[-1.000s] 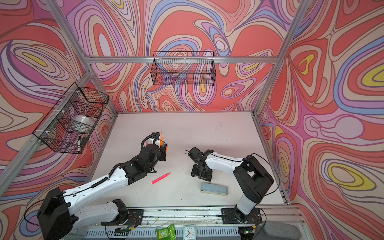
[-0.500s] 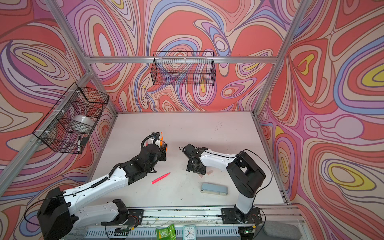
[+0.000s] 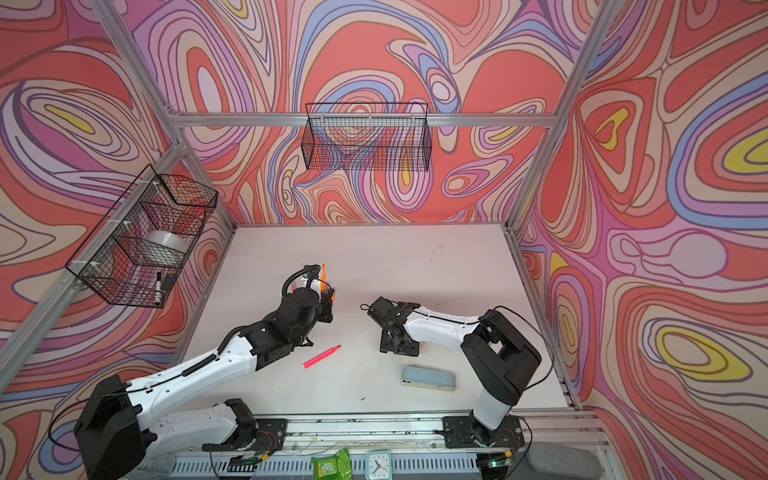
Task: Insert the pens into the pen caps
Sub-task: 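Lower the open right gripper over a pale-pink cap, then close the right gripper on the pale-pink cap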
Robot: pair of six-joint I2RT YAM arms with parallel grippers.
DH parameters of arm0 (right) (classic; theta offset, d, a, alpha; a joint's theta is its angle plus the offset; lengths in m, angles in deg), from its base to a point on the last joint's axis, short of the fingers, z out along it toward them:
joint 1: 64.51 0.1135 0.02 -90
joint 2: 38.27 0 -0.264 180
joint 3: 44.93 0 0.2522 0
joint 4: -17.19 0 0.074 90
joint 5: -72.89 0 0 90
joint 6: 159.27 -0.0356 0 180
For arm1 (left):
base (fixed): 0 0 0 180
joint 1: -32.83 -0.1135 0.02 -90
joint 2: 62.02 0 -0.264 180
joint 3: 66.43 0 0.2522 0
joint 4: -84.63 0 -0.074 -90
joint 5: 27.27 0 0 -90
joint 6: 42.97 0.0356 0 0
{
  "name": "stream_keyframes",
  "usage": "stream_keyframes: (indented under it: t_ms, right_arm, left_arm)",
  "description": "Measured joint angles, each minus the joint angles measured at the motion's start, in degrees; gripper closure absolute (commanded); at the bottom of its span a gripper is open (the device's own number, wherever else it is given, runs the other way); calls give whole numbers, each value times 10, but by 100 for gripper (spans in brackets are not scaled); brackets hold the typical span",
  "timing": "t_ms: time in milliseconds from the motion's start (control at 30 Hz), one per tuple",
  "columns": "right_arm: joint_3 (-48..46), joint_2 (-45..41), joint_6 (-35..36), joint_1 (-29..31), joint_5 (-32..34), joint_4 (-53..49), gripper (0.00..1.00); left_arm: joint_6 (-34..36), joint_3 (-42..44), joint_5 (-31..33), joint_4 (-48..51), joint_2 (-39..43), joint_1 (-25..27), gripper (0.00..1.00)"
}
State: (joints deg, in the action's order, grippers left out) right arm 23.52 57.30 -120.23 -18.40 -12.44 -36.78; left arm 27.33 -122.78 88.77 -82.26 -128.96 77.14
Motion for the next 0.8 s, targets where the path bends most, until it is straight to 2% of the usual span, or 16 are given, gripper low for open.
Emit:
stream_keyframes:
  t_ms: [533, 800]
  right_arm:
    - [-4, -10, 19, 24, -11, 18, 40]
    - [21, 14, 20, 68, -29, 31, 43]
  left_arm:
    - [0, 0, 4, 1, -12, 0, 100]
    - [0, 0, 4, 3, -16, 0, 100]
